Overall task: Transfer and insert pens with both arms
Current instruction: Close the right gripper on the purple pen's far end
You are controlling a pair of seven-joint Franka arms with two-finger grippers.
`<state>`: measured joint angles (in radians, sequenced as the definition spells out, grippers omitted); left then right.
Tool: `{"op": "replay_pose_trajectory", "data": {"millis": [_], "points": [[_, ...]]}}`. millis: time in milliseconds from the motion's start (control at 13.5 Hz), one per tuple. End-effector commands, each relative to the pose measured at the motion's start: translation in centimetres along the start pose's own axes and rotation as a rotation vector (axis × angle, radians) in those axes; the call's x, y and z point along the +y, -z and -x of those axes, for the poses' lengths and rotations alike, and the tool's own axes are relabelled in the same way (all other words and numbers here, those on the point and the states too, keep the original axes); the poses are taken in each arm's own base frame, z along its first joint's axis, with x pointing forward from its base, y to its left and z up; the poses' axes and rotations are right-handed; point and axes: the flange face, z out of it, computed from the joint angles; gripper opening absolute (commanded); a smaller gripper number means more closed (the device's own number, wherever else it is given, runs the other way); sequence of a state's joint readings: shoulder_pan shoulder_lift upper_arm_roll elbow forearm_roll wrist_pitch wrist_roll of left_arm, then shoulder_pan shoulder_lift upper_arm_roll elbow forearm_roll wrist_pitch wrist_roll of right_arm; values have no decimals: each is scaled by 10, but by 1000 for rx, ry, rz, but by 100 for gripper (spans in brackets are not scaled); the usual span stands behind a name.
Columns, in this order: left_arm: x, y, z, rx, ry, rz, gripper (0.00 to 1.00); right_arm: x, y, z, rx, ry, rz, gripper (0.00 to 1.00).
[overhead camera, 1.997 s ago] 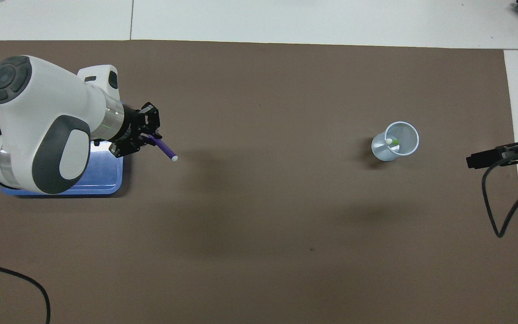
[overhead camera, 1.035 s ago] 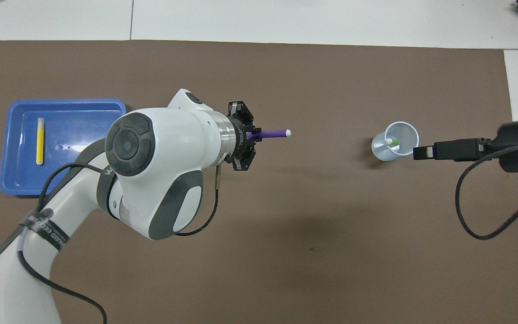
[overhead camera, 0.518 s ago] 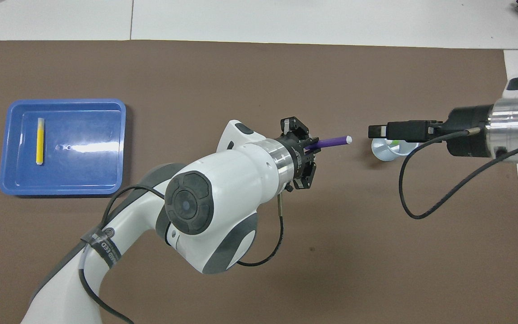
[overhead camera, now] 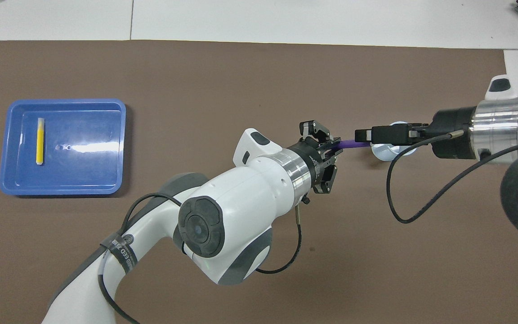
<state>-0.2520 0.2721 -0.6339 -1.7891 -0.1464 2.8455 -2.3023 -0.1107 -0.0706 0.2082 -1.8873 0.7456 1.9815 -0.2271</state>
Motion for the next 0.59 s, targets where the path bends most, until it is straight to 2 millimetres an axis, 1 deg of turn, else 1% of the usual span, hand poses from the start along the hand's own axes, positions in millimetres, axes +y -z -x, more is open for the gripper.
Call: {"op": "replay_pose_trajectory", "data": {"millis": [0, 74, 222, 370, 518], "points": [[-1, 0, 0, -24, 17, 27, 0, -2, -5, 6, 15, -14, 12, 63], [0, 2, 1, -32, 16, 36, 0, -2, -6, 6, 14, -17, 12, 61], [0, 2, 1, -32, 16, 36, 0, -2, -5, 6, 15, -17, 12, 54], [-1, 1, 0, -30, 15, 34, 0, -2, -5, 6, 15, -16, 12, 45], [-3, -1, -2, -25, 13, 31, 0, -1, -6, 6, 14, -16, 13, 40]]}}
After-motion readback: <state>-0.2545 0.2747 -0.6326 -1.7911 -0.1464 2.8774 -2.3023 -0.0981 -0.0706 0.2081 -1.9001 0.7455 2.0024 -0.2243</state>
